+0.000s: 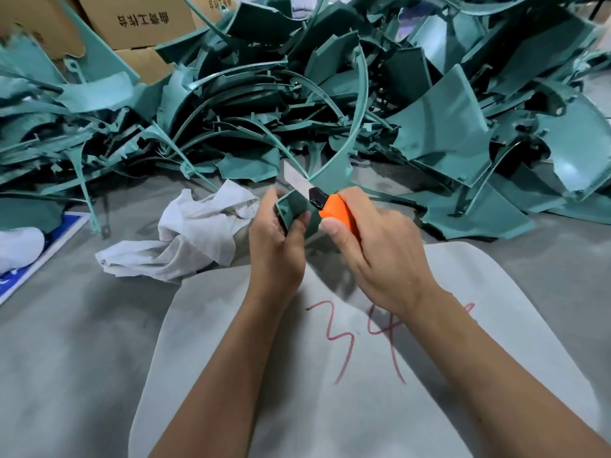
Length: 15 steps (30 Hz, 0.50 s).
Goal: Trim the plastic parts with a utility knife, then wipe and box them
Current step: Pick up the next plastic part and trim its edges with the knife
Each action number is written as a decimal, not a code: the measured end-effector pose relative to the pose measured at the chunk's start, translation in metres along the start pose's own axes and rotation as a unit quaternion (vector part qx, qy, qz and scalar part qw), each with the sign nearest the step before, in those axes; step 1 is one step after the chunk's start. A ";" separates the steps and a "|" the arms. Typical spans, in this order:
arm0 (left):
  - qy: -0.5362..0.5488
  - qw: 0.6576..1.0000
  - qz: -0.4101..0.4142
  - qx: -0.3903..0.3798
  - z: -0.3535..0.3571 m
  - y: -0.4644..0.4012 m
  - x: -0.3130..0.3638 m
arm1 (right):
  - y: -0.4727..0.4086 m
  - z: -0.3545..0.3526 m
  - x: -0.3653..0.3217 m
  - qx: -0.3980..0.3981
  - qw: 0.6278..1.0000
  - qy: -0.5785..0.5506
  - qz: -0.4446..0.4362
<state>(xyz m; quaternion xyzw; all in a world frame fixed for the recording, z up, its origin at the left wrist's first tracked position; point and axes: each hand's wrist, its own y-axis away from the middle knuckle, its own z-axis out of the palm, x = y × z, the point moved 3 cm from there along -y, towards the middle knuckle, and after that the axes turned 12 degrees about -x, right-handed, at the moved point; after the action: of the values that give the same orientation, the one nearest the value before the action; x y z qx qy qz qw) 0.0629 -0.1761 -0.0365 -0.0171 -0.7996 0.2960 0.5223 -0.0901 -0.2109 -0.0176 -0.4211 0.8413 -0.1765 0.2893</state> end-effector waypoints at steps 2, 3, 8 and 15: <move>-0.004 1.000 0.002 0.001 -0.002 0.000 0.000 | 0.001 0.002 -0.001 -0.008 1.000 0.028 0.000; -0.003 1.000 0.001 -0.001 -0.002 0.000 0.000 | 0.001 0.002 -0.001 -0.017 0.999 0.031 0.000; -0.039 0.999 -0.003 0.005 -0.006 0.000 -0.004 | 0.001 0.001 0.009 -0.008 1.000 0.021 0.018; -0.069 0.997 -0.030 0.024 -0.009 0.000 -0.007 | 0.000 -0.012 0.034 0.079 0.990 -0.040 0.110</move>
<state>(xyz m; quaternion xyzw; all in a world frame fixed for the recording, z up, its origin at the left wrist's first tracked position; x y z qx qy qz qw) 0.0742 -0.1746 -0.0398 0.0400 -0.8266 0.2994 0.4748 -0.1139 -0.2373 -0.0199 -0.3089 0.8534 -0.1927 0.3730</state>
